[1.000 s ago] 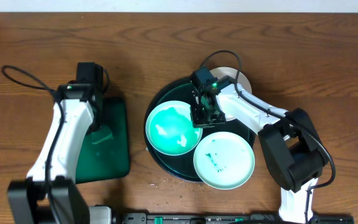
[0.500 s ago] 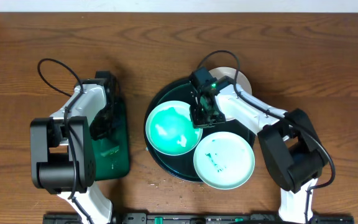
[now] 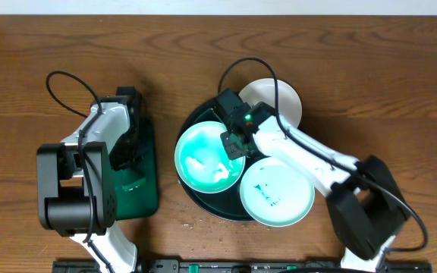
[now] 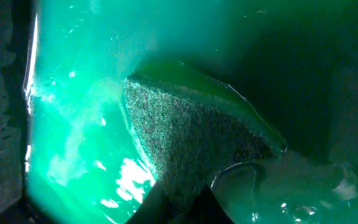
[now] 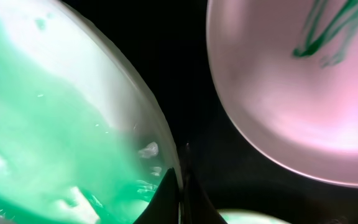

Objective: Clean dirty plates on tray and stack at the side

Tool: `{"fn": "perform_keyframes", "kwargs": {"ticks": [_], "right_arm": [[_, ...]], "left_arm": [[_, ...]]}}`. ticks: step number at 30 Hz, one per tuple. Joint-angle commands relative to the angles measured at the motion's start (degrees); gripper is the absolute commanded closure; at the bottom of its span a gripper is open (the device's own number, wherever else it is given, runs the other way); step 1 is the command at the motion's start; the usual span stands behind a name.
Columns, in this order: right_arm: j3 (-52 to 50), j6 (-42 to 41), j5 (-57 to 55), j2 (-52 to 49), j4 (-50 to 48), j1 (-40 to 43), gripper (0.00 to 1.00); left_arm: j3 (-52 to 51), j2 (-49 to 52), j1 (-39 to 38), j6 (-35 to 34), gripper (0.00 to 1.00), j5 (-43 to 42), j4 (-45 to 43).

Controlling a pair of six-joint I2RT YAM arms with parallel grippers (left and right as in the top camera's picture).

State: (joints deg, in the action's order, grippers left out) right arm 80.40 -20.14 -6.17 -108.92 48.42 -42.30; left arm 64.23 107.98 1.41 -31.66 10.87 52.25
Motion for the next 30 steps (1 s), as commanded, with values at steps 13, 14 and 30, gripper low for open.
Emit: {"fn": "perform_keyframes", "kwargs": {"ticks": [13,14,30], "right_arm": [[1.25,4.59,-14.58,6.93,1.36,-2.75,0.99],[1.25,4.94,-14.86,7.19,1.44,-2.75,0.99],[1.27,12.24,-32.15,11.67,2.36,-2.8,0.99]], "left_arm": [[-0.24,1.2,0.17,0.35,0.92,-1.44,0.09],[-0.24,1.2,0.17,0.35,0.91,-1.44,0.09],[-0.24,1.2,0.17,0.35,0.91,-1.46,-0.09]]}}
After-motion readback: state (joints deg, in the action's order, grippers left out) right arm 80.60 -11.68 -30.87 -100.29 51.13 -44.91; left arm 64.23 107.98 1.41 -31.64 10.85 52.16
